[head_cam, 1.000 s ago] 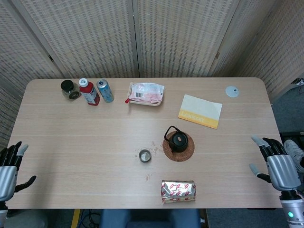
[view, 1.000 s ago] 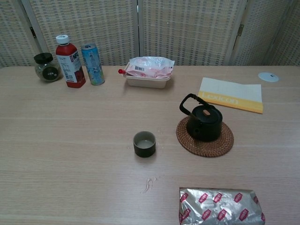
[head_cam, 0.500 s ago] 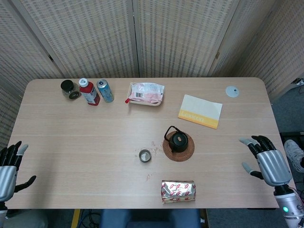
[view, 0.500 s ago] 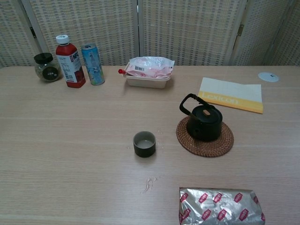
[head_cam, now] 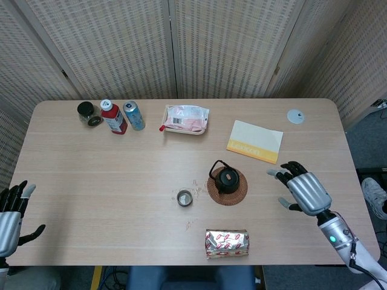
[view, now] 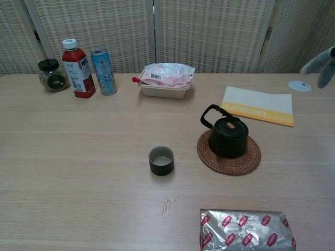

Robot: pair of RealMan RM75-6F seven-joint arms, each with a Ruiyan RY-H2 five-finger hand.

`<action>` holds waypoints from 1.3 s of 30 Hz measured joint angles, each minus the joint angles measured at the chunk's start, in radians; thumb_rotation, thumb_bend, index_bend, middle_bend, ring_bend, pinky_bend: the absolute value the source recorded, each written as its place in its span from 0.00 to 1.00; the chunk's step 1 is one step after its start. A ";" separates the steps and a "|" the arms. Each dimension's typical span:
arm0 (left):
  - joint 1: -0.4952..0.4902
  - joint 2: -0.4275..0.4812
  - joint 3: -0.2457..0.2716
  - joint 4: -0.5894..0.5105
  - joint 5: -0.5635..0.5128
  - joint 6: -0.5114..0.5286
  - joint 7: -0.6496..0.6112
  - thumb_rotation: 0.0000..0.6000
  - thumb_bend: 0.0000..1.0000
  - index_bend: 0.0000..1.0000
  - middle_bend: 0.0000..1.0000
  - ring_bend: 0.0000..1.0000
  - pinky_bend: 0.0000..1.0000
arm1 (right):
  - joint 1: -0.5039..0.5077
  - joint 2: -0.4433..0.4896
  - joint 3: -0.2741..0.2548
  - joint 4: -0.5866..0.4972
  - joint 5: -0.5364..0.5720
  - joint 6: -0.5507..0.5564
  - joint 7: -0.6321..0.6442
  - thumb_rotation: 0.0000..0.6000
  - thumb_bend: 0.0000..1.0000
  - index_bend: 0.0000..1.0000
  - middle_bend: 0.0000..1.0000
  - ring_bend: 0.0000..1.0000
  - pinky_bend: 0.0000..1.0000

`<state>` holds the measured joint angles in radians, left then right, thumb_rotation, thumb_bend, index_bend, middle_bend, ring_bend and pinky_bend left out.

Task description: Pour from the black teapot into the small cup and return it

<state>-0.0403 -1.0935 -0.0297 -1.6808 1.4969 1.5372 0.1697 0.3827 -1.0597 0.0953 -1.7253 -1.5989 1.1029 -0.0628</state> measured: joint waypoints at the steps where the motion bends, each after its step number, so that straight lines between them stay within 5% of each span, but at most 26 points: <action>1: 0.001 0.001 0.000 -0.002 -0.001 0.001 0.002 1.00 0.18 0.03 0.00 0.00 0.01 | 0.021 -0.006 0.006 0.000 0.005 -0.023 -0.003 1.00 0.22 0.24 0.35 0.18 0.16; 9: 0.006 0.010 0.002 -0.016 -0.004 0.002 0.011 1.00 0.18 0.03 0.00 0.00 0.01 | 0.176 -0.073 0.051 0.021 0.065 -0.192 -0.005 1.00 0.23 0.24 0.29 0.17 0.15; 22: 0.014 0.010 0.006 -0.015 -0.004 0.006 0.009 1.00 0.18 0.03 0.00 0.00 0.01 | 0.383 -0.189 0.102 0.075 0.237 -0.417 -0.076 1.00 0.54 0.23 0.28 0.14 0.08; 39: 0.036 0.020 0.013 -0.006 -0.008 0.023 -0.007 1.00 0.18 0.03 0.00 0.00 0.01 | 0.565 -0.382 0.124 0.310 0.444 -0.547 -0.103 1.00 0.57 0.23 0.30 0.14 0.08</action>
<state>-0.0040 -1.0739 -0.0169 -1.6871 1.4889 1.5598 0.1627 0.9473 -1.4414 0.2192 -1.4154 -1.1551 0.5561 -0.1662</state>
